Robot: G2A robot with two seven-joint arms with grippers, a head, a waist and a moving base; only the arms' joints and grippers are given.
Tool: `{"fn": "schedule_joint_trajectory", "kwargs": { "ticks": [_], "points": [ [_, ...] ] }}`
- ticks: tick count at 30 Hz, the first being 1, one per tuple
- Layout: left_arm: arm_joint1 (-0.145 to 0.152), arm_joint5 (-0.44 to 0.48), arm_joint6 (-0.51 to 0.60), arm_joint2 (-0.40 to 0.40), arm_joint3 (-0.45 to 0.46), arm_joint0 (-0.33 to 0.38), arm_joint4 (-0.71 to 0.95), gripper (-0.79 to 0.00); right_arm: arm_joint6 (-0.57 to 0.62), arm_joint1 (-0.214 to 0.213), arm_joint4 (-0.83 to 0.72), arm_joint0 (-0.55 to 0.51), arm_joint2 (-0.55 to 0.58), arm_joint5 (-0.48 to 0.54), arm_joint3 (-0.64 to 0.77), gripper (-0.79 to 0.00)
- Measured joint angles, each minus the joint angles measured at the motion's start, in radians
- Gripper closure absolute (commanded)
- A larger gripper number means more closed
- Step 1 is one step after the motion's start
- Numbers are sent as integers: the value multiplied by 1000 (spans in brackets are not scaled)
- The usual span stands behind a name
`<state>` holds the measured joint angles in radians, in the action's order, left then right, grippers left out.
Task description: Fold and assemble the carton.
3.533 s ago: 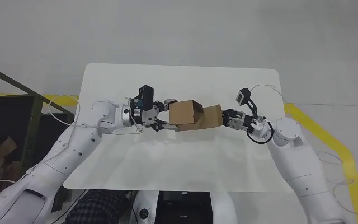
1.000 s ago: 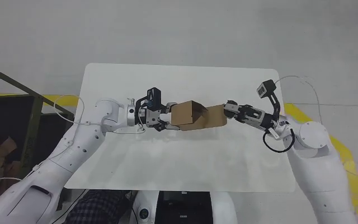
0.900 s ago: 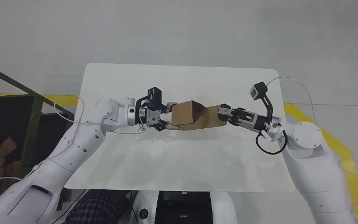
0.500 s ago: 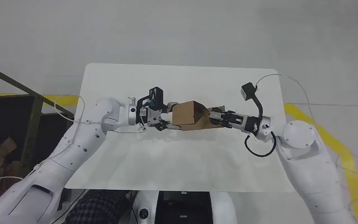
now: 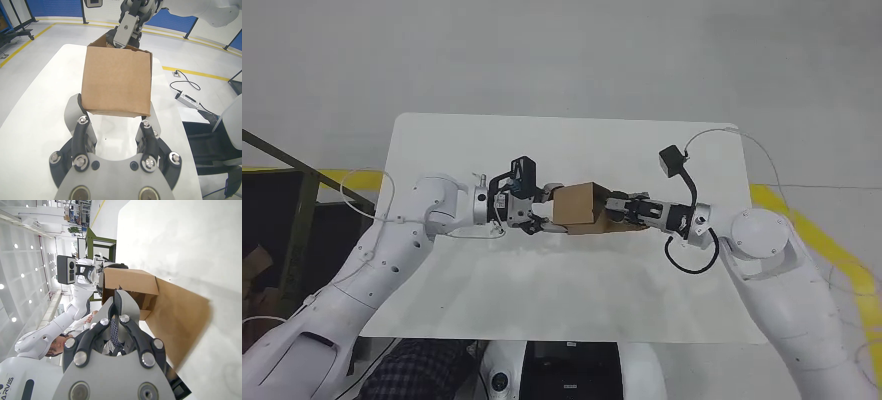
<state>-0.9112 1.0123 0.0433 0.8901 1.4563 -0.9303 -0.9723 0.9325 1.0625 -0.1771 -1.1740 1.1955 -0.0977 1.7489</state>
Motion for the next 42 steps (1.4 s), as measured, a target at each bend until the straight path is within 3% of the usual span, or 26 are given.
{"fn": "schedule_joint_trajectory", "kwargs": {
  "ticks": [20, 33, 42],
  "points": [
    [-2, 0, -21, 0, -3, 0, -28, -243, 55, 8, -23, 55, -71, -21, -30, 0],
    [2, 0, -40, -3, -14, 1, -35, -243, 60, -11, -38, 28, 28, -50, -11, 0],
    [7, 0, -56, -4, -5, -6, -44, -237, 12, -10, -3, 52, 14, -58, -41, 0]
  ]
}}
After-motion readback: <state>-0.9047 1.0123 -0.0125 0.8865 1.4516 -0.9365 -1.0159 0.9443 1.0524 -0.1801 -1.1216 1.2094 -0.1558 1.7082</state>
